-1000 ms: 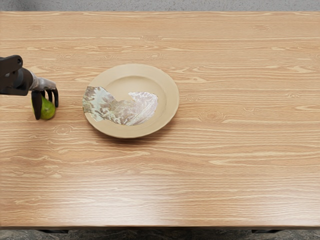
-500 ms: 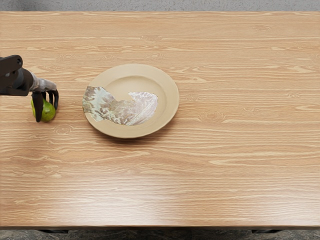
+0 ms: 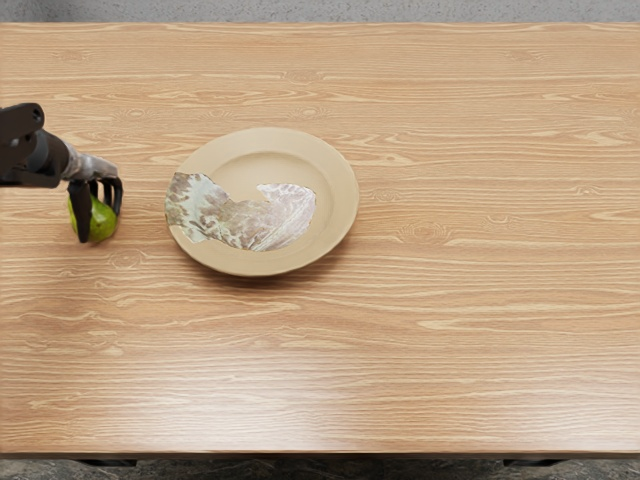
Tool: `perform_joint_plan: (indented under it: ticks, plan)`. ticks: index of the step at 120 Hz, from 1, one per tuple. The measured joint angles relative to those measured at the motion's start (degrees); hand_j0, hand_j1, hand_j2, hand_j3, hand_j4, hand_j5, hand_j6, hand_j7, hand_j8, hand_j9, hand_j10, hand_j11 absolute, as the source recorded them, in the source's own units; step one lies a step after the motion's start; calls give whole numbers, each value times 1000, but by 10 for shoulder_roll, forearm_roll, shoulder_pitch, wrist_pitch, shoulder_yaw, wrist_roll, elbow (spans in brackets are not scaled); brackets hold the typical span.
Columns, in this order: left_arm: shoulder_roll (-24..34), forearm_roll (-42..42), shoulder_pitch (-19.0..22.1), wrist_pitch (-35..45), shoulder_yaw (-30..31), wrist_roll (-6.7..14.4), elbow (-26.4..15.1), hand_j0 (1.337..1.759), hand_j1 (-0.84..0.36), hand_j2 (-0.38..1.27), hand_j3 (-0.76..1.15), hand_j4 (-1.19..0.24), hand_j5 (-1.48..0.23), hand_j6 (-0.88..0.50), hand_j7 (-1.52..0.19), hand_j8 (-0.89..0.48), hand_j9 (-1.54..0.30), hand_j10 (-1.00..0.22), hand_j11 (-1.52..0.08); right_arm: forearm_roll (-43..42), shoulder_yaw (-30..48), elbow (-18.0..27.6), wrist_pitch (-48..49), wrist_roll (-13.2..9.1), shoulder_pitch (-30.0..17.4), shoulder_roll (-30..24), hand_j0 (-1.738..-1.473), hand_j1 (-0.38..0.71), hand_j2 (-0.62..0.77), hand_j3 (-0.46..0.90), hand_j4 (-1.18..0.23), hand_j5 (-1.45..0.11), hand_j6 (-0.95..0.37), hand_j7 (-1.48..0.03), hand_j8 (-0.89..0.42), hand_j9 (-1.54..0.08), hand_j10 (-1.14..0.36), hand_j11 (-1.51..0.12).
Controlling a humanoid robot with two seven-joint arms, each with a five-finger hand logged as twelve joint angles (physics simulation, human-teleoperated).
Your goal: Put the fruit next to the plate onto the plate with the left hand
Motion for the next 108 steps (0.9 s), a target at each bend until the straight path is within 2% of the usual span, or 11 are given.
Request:
perform_joint_plan:
  ticks: [27,30,37,49,54,61,66,86,96,108]
  plan:
    - [6,-29,-37,-18,-1,1,-9,1649,-315,513,0,-497,-1317,-199,-1225,-248,-1200,-513,-1184,0,0,0,0,0,0,0,-1658,-320,-5,0,-24,-31,-24,-31,-24,-31,-24,-31]
    - [6,-31,-41,-20,-2,1,-9,1649,-318,544,0,-547,-1307,-217,-1226,-255,-1198,-511,-1181,0,0,0,0,0,0,0,-1658,-320,-5,0,-24,-31,-24,-31,-24,-31,-24,-31]
    - [6,-34,-50,-26,-2,1,-10,1650,-336,604,0,-570,-1307,-231,-1232,-255,-1193,-518,-1177,0,0,0,0,0,0,0,-1658,-320,-5,0,-24,-31,-24,-31,-24,-31,-24,-31]
    - [6,-51,-78,-42,-4,1,-10,1651,-334,635,0,-650,-1291,-244,-1212,-307,-1187,-536,-1177,0,0,0,0,0,0,0,-1658,-320,-5,0,-24,-31,-24,-31,-24,-31,-24,-31]
    - [6,-58,-87,-48,-5,1,-11,1653,-295,577,0,-674,-1276,-285,-1200,-320,-1182,-558,-1174,0,0,0,0,0,0,0,-1658,-320,-5,0,-24,-31,-24,-31,-24,-31,-24,-31]
    - [6,-64,-98,-56,-6,1,-13,1653,-325,675,0,-706,-1273,-288,-1203,-321,-1185,-556,-1171,0,0,0,0,0,0,0,-1658,-320,-5,0,-24,-31,-24,-31,-24,-31,-24,-31]
    - [6,-70,-107,-60,-6,1,-15,1654,-287,587,0,-726,-1270,-299,-1202,-331,-1185,-566,-1170,0,0,0,0,0,0,0,-1658,-320,-5,0,-24,-31,-24,-31,-24,-31,-24,-31]
    - [1,-90,-135,-74,-10,2,-21,1654,-369,713,0,-765,-1284,-253,-1211,-306,-1187,-535,-1171,0,0,0,0,0,0,0,-1658,-320,-5,0,-24,-31,-24,-31,-24,-31,-24,-31]
    - [-6,-97,-148,-79,-13,3,-25,1654,-377,765,0,-780,-1280,-305,-1221,-304,-1191,-516,-1168,0,0,0,0,0,0,0,-1658,-320,-5,0,-24,-31,-24,-31,-24,-31,-24,-31]
    - [-26,-110,-161,-85,-15,4,-27,1654,-388,814,0,-787,-1288,-298,-1230,-313,-1199,-509,-1163,0,0,0,0,0,0,0,-1658,-320,-5,0,-24,-31,-24,-31,-24,-31,-24,-31]
